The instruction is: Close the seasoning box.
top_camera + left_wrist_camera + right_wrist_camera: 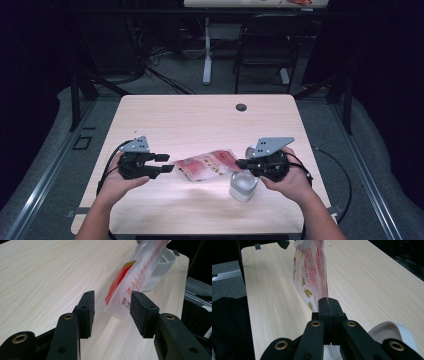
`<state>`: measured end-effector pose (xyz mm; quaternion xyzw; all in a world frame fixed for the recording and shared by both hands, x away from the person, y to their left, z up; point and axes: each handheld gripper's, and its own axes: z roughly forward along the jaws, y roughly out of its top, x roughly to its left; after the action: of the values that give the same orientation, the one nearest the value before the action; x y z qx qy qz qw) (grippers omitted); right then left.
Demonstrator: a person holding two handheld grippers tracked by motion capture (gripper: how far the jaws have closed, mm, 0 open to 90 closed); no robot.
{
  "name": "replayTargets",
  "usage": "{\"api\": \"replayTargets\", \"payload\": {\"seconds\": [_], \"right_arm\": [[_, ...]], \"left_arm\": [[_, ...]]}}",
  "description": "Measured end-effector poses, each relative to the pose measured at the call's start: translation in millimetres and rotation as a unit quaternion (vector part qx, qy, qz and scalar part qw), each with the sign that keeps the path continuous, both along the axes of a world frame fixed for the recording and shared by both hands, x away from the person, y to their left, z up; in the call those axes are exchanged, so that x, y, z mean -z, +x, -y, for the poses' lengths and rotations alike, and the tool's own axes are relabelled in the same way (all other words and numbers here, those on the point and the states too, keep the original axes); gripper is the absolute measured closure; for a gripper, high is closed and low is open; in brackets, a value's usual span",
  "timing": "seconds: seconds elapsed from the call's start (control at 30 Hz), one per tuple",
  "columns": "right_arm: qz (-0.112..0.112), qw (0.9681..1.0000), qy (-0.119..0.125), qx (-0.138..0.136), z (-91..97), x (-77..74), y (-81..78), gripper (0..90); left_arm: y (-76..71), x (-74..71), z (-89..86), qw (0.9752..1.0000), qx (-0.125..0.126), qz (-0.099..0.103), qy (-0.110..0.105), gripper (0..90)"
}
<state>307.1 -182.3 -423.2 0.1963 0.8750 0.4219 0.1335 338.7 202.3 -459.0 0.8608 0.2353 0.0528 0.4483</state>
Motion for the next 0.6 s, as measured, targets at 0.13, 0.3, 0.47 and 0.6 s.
{"api": "replayTargets", "payload": {"seconds": [0.13,0.3,0.47,0.6], "right_arm": [[0.000,1.0000,0.000,0.000,-1.7,-0.2,0.1,90.0],[-0.002,1.0000,-0.004,-0.003,-3.9,-0.4,1.5,90.0],[-0.002,1.0000,-0.005,-0.006,-5.0,-0.6,2.5,90.0],[-0.004,0.9999,-0.006,-0.008,-6.1,-0.5,3.4,90.0]], "left_arm": [[-1.7,-4.5,11.1,0.9998,0.015,0.009,0.010,55.1],[0.1,-5.9,22.9,0.9994,0.028,0.013,0.012,55.3],[4.4,-4.5,30.3,0.9994,0.031,0.012,0.013,54.8],[6.1,-2.5,36.6,0.9993,0.035,0.010,0.013,54.0]]}}
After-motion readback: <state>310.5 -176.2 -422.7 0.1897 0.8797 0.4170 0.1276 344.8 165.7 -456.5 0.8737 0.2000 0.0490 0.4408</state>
